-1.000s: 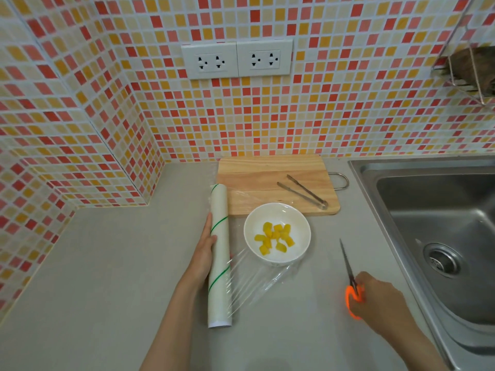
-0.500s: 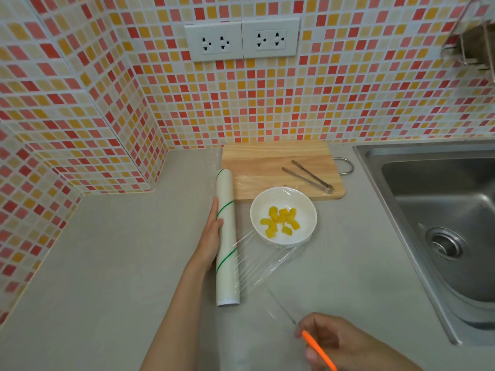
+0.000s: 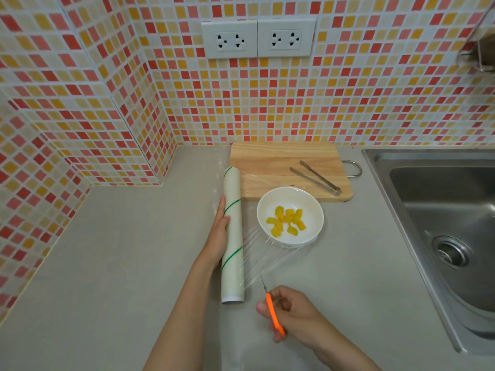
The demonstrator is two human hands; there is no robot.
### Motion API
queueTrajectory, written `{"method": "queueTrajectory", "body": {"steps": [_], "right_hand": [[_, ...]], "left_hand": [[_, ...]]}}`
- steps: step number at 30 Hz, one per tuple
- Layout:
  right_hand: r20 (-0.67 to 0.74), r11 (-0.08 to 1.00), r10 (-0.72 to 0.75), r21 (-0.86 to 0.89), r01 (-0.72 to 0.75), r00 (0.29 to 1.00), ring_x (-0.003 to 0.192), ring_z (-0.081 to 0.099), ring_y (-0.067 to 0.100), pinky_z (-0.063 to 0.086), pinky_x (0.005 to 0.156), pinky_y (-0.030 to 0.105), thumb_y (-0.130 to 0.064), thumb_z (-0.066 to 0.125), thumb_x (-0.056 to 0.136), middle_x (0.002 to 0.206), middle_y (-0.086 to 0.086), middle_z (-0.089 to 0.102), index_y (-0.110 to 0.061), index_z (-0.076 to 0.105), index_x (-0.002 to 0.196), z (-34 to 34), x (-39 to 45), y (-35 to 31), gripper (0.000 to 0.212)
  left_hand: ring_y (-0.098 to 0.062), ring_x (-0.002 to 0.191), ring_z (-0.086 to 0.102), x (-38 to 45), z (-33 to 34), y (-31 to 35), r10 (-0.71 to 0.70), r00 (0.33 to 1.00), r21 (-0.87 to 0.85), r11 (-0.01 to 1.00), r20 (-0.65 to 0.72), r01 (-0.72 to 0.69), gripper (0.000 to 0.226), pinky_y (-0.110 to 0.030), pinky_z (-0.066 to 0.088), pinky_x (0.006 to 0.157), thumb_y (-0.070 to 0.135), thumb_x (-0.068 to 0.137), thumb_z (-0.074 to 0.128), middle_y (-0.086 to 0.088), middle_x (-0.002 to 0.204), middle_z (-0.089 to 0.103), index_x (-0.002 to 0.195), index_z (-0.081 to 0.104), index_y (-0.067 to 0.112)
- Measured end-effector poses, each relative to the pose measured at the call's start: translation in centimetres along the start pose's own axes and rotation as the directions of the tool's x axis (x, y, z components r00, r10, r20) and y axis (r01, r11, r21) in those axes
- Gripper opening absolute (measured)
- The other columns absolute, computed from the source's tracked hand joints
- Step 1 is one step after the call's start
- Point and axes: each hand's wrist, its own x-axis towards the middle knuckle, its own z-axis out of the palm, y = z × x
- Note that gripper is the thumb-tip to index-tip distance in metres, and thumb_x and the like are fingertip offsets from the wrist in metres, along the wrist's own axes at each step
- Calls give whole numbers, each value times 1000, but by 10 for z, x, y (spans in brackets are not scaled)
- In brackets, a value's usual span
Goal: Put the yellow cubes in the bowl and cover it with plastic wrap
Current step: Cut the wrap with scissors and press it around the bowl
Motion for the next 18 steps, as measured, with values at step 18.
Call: {"method": "queueTrajectory", "body": {"steps": [18], "right_hand": [[-151,1000,-4,27,8,988,41,49,17,45,41,25,-45,82,60,49,1,49,-14,55,66,10,29,-6,42]], "left_hand": [[-2,140,17,-1,0,-3,75,997,79,994,-17,-74,59,-12,20,111,3,95,25,8,159,11,148,12,27]]}}
